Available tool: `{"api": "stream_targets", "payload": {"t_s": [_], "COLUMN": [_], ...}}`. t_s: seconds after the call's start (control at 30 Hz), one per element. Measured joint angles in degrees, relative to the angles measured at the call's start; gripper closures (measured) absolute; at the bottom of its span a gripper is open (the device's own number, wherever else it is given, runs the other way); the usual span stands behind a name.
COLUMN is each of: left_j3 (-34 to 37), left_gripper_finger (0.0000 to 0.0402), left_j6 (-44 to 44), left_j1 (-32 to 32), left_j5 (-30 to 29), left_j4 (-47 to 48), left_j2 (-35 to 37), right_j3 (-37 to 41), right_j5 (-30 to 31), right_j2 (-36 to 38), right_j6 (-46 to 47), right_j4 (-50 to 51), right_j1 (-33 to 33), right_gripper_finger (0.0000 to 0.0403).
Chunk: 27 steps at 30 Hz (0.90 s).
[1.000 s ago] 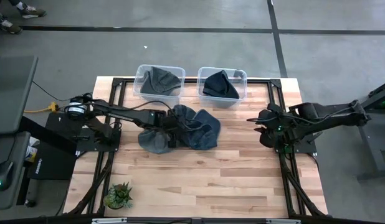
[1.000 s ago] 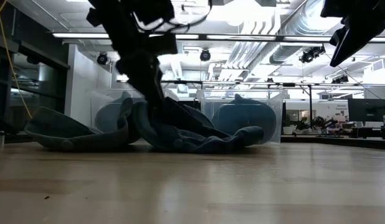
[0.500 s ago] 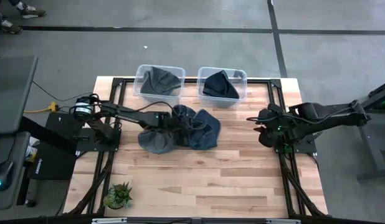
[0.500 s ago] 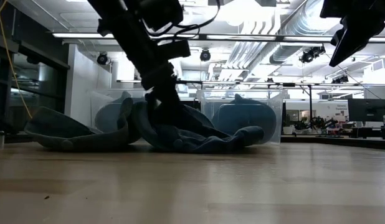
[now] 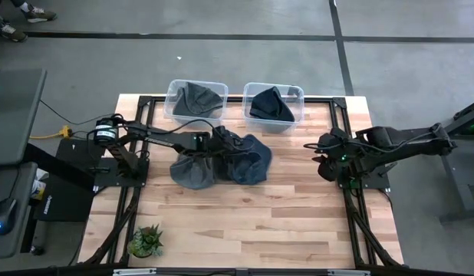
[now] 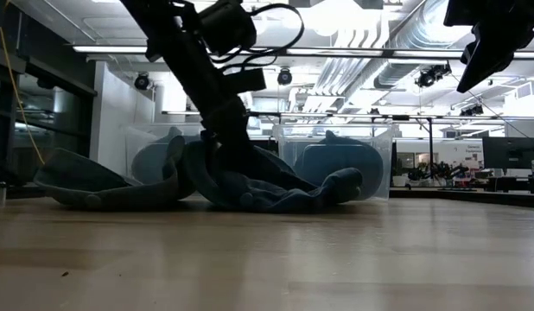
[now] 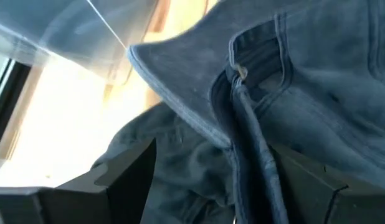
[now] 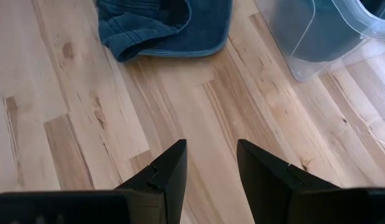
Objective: Pick & Place hat
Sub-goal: Put the right black cap into the right transparent bin
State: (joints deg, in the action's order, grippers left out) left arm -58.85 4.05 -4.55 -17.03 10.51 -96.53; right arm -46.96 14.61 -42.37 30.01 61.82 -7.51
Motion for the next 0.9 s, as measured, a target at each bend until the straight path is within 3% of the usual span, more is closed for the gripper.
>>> {"api": "stream_targets", "payload": {"t_s": [0.5,0.77,0.9], "left_j3": [0.0,0.0,0.0], "left_gripper_finger": [0.0264,0.0382,0.0382], "left_j6": [-6.3,-10.6,-11.8], "left_j1": [0.0,0.0,0.0], "left_j5": [2.8,4.4,5.4], "left_j4": [-0.2,-0.1,-0.1], "left_j2": [0.0,0.0,0.0], "right_j3": [0.0,0.0,0.0], "right_j5": [0.2,0.2,-0.4], "right_j2": [0.0,0.0,0.0], "right_j6": [1.0,3.1,4.6], "right_j4": [0.0,0.0,-0.1], "right_j1": [0.0,0.0,0.0], "right_gripper_finger": [0.0268,0.0268,0.0268]}}
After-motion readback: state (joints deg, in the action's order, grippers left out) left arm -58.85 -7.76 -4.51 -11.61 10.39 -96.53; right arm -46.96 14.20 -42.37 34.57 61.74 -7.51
